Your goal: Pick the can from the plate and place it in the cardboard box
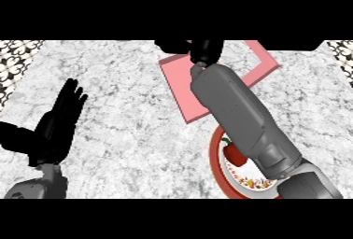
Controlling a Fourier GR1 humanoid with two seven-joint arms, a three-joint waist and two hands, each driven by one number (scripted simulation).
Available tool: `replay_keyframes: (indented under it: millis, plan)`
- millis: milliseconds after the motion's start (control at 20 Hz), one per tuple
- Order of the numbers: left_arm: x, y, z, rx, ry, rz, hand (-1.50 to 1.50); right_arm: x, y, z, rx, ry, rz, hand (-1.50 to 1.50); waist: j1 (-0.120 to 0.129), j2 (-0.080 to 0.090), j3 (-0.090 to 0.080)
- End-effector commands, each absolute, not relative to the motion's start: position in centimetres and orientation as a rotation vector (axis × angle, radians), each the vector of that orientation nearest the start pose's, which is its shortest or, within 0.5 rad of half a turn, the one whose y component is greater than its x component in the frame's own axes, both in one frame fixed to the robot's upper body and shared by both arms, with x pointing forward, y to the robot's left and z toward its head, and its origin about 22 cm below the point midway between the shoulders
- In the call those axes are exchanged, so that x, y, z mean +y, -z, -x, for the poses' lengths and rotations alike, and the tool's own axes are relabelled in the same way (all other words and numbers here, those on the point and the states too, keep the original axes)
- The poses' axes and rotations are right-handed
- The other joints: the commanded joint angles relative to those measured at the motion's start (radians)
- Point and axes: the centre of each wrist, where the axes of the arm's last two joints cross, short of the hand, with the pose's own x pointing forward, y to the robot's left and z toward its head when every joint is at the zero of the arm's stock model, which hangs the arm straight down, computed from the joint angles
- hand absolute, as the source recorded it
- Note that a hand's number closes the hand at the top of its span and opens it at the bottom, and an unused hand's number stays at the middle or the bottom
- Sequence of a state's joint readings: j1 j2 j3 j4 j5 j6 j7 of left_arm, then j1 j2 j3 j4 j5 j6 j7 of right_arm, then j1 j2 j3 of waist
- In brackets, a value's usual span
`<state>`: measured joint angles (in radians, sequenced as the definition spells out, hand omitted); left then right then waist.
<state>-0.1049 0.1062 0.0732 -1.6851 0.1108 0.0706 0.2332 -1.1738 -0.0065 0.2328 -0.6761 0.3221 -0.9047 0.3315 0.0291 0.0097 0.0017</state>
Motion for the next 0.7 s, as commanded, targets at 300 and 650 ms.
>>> replay_keyframes:
  millis: [300,650]
  plan:
    - [26.3,-6.1,-27.4,-1.533,-0.112,-0.062,0.00,-9.8,-11.2,-41.3,-1.868,0.205,0.624,-1.50,-0.024,-0.006,-0.001]
    - [27.2,-5.4,-27.1,-1.548,-0.104,-0.061,0.00,-13.2,-9.5,-38.9,-1.865,0.170,0.592,-1.50,-0.033,-0.011,-0.002]
